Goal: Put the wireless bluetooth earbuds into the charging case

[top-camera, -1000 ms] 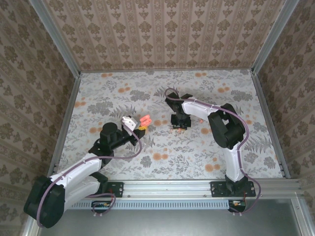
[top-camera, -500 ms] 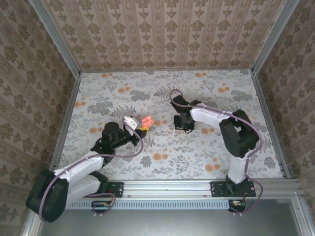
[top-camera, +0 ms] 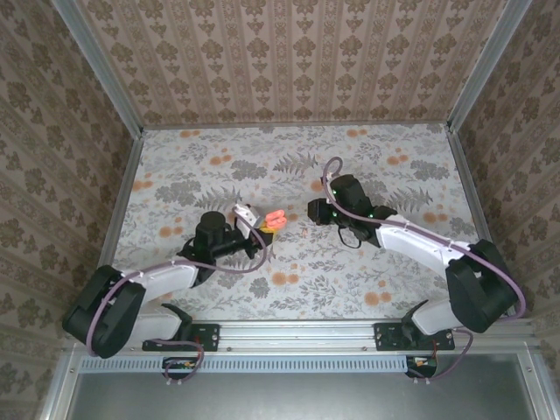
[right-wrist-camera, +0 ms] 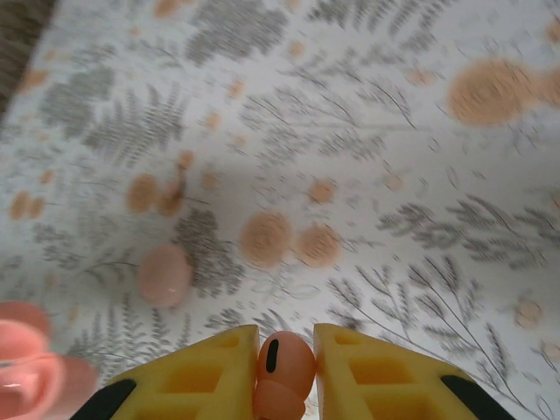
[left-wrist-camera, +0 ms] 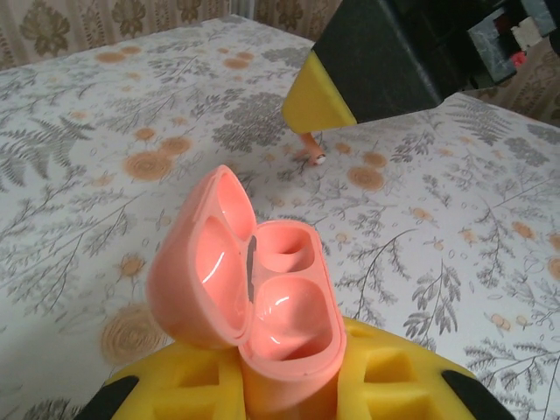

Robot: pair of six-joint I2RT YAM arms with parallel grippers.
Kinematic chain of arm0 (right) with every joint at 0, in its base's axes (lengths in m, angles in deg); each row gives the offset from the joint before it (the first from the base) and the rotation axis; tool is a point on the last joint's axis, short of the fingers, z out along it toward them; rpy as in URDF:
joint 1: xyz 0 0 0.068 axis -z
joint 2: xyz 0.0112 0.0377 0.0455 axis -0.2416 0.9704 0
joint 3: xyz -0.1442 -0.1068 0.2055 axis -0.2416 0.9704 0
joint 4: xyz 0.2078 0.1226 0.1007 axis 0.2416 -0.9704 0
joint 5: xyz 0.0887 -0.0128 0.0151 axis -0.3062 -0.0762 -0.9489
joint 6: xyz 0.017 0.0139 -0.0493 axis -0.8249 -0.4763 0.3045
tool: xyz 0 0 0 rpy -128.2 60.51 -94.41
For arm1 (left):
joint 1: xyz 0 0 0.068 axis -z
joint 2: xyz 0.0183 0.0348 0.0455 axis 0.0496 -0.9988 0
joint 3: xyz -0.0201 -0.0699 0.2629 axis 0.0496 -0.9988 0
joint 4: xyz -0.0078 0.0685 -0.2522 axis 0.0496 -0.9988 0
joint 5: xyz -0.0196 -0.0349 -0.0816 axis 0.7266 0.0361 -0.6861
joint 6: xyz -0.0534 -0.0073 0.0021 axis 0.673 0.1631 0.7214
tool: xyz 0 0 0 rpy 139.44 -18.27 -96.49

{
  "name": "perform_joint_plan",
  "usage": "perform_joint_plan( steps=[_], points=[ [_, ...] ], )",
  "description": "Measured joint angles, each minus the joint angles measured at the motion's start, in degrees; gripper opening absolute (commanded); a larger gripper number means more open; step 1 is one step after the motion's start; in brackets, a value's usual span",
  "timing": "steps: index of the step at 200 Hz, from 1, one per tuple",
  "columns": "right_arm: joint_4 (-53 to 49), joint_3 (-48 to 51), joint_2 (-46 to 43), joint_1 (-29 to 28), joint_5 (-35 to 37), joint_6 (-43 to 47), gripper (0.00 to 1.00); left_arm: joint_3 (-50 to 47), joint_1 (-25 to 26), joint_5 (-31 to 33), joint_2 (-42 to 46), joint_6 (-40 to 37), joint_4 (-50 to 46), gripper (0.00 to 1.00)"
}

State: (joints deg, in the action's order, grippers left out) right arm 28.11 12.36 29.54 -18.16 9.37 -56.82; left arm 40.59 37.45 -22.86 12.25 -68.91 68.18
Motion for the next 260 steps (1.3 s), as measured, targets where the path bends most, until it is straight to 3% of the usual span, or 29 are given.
perform_joint_plan(
  steps=[94,260],
  points=[
    [10.5,4.0,-12.6,0.0,-9.3,11.3,0.24,7.8,2.1,-6.1,-5.9,4.2,3.8,0.18],
    [12.0,0.2,-10.7,0.0,-21.4,16.2,0.24,11.6,2.9,-12.1,-7.2,10.0,6.8,0.19]
  ],
)
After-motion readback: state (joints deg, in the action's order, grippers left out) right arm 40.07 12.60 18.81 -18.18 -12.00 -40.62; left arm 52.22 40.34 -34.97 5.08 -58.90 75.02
